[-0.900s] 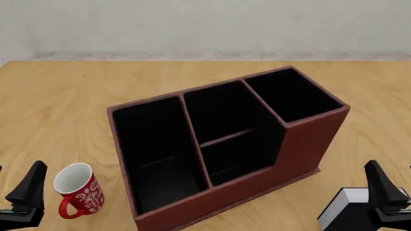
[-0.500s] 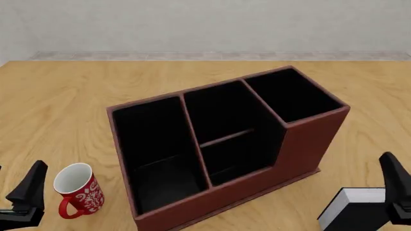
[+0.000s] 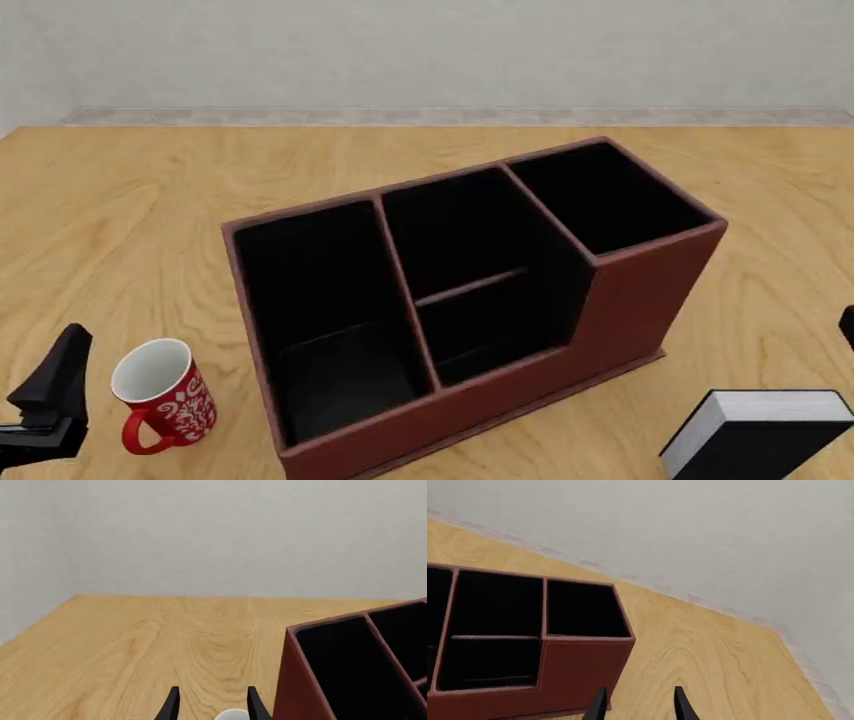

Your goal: Pick up the book and place it in the right compartment of the caddy.

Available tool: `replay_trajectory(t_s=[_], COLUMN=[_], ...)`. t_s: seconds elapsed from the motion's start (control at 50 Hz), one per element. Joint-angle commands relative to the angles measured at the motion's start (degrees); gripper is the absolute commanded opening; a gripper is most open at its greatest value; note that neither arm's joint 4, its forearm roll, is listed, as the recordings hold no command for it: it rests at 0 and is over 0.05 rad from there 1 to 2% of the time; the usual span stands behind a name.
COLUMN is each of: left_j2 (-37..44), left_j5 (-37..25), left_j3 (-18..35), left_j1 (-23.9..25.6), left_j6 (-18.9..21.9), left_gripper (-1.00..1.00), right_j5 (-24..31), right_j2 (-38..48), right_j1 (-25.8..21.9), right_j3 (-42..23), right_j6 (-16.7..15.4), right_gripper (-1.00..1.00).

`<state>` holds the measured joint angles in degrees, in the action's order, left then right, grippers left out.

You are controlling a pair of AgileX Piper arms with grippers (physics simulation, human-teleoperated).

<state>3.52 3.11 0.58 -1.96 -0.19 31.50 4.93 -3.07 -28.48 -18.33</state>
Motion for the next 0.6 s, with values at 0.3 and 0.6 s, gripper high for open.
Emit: replay_trajectory(t_s=[0.3,0.6], left_j2=[0.3,0.2], left_j5=[0.9,0.6], left_j3=[0.1,0.2], left_j1=[-4.6,-4.3], left_j6=[-0.4,-0.3], left_gripper=[1.00,1.00], right_j5=[13.4,22.0], right_j2=[6.8,10.7], right_j1=[-1.6,-4.3], right_j3=[-14.0,-19.3], right_j6=[-10.1,-16.4], right_gripper=[1.00,1.00])
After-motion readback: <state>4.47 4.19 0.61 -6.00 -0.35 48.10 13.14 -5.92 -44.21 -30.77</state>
